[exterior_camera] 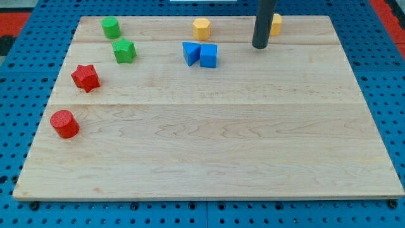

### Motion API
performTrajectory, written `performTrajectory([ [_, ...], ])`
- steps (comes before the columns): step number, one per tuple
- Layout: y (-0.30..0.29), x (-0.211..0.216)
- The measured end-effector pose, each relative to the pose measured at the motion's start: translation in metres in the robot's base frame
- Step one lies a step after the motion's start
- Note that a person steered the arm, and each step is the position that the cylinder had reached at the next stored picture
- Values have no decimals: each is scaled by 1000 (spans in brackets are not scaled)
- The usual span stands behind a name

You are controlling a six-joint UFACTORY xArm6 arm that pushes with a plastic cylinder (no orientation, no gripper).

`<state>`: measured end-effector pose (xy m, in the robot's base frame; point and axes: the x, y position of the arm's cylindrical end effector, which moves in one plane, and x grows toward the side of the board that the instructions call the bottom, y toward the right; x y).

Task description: Separate the blue cube and blue triangle

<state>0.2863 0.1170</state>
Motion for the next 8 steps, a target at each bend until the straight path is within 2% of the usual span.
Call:
performTrajectory([
  [5,0,-13],
  [8,-28,-22],
])
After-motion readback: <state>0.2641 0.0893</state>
